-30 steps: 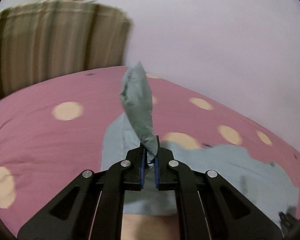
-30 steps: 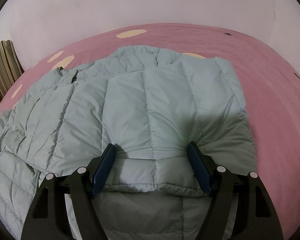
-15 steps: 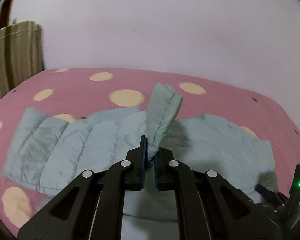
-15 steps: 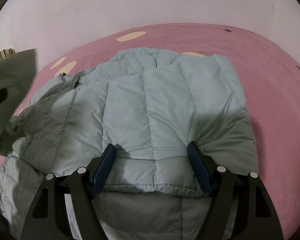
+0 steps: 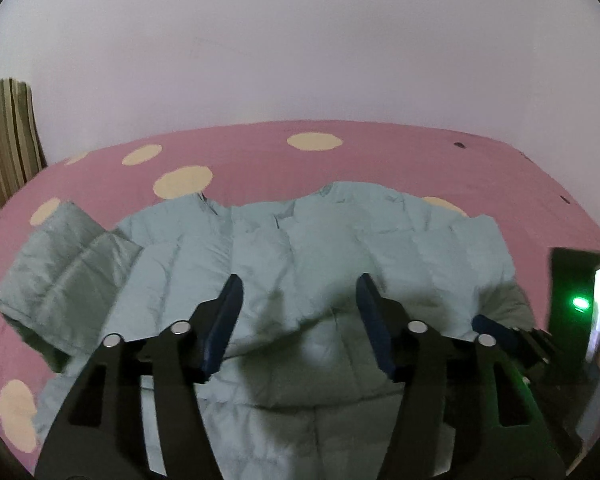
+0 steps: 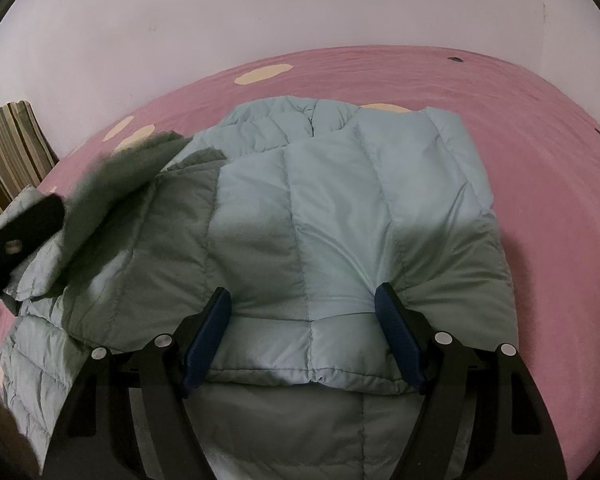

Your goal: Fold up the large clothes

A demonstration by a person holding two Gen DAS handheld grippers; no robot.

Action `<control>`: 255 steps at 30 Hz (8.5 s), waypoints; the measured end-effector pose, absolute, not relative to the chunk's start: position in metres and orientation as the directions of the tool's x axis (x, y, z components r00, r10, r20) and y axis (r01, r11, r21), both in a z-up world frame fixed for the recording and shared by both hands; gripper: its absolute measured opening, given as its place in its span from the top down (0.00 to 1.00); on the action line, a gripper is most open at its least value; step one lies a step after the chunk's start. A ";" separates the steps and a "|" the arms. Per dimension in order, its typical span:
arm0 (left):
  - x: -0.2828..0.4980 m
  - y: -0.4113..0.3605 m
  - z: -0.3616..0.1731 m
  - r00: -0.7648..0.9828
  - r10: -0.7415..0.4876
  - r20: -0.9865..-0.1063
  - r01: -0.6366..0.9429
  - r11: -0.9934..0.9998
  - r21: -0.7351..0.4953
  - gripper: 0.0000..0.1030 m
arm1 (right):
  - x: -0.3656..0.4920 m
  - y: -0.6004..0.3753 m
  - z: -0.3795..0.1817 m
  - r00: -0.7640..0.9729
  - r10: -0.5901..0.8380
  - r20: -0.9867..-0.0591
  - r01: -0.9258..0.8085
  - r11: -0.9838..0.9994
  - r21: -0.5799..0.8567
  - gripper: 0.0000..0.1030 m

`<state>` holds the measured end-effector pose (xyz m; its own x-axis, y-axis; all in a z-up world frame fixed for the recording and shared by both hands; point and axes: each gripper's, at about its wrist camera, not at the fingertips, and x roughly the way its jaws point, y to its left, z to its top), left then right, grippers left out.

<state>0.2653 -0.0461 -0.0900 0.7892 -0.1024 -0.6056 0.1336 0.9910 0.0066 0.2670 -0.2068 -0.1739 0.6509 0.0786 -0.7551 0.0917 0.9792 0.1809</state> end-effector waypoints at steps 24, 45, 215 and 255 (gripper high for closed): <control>0.232 0.159 -0.053 0.813 0.198 -0.548 -0.245 0.970 -0.012 0.32 | 0.317 -0.134 -0.136 0.612 0.280 -0.740 -0.010 0.938 0.347 0.93; 0.293 0.142 -0.130 0.678 0.189 -0.711 -0.227 0.973 0.042 0.32 | 0.280 -0.247 -0.160 0.617 0.084 -0.783 0.160 0.960 0.229 0.93; 0.274 0.189 -0.065 0.759 -0.088 -0.645 -0.101 0.963 -0.250 0.37 | 0.222 -0.298 -0.099 0.747 0.227 -0.625 0.117 0.880 0.460 0.49; 0.288 0.153 -0.061 0.745 -0.102 -0.660 0.086 0.995 -0.056 0.95 | 0.245 -0.278 -0.073 0.772 0.177 -0.610 -0.011 0.964 0.266 0.95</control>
<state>0.2884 0.1526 -0.0607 0.7447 -0.1015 -0.6596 0.0858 0.9947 -0.0562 0.2448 -0.2779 -0.0727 0.7720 0.1772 -0.6104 -0.0110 0.9640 0.2658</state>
